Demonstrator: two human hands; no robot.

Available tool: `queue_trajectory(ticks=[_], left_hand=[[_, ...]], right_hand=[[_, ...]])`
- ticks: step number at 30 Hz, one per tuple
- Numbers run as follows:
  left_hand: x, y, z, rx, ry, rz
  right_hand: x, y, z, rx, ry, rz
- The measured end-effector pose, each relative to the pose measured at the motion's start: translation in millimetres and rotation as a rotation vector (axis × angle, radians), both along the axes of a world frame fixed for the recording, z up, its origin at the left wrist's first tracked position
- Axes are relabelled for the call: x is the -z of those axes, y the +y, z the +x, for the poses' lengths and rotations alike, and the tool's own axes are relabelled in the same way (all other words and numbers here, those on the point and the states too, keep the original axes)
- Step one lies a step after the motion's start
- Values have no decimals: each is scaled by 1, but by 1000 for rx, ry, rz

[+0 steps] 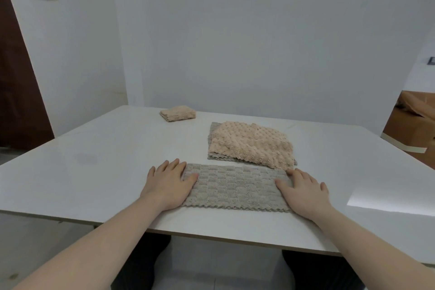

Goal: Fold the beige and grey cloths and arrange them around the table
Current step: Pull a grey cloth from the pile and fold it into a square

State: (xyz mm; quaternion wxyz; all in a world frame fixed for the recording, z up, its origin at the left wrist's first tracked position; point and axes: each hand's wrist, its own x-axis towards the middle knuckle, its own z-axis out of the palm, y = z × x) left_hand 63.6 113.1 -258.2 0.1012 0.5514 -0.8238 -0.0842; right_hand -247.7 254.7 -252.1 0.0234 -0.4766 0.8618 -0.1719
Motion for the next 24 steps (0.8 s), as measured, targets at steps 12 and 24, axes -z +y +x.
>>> queue_trajectory(ticks=[12,24], left_hand=[[-2,5,1,14,38,-26],[-3,8,5,11,260,-68]], right_hand=[[-27,-1,11,72,-273,-150],[-87,-29,53,-54,-684,-341]])
